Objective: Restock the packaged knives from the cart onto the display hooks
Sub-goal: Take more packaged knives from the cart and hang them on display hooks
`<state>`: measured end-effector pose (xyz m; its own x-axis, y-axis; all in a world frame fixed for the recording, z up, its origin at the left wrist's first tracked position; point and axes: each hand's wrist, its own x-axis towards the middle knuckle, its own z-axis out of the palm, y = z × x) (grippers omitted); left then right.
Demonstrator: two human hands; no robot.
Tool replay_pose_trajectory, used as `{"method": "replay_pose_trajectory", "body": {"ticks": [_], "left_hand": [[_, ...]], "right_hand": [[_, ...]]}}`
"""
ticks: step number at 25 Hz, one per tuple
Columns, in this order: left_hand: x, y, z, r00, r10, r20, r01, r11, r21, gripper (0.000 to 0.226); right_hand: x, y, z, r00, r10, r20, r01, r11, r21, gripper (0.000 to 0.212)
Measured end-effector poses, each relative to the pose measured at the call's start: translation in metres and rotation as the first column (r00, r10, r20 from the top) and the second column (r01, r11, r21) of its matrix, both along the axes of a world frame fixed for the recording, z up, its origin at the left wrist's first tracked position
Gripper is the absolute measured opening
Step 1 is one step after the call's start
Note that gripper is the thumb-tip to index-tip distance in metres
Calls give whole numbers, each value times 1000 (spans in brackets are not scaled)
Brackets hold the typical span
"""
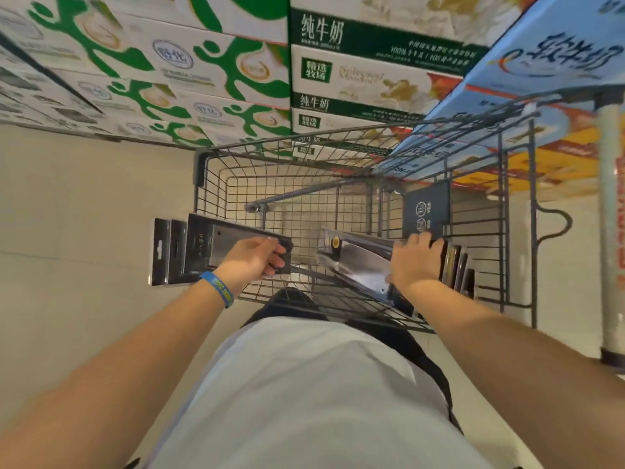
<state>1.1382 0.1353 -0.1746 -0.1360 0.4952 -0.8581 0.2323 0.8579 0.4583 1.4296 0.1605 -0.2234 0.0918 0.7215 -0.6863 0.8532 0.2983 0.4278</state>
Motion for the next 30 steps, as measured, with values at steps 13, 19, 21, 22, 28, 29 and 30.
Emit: {"method": "replay_pose_trajectory", "body": {"ticks": [13,19,21,22,28,29,30], "left_hand": [[42,5,4,990,-139,17,140,987,-80,27],[41,-7,-3,990,-136,31,138,988,-62,32],[38,-11,-4,991,-131,35,132,990,-43,31],[37,-12,-4,990,-135,42,136,991,-19,30],[34,6,5,891,-438,-119,454,847,277,21],[34,14,8,849,-503,-161,528,791,309,30],[33,22,12,790,-577,-205,611,722,325,43]], "right_hand": [[-13,-4,23,890,-293,-349,257,955,-148,30],[22,10,39,833,-362,-417,253,921,-295,35],[23,11,40,844,-343,-413,210,919,-334,23],[19,12,42,847,-323,-422,185,924,-336,20],[-17,35,75,855,-253,-453,102,938,-333,16],[-19,41,85,859,-213,-466,60,945,-321,17],[-20,47,98,852,-169,-496,17,955,-296,18]]}}
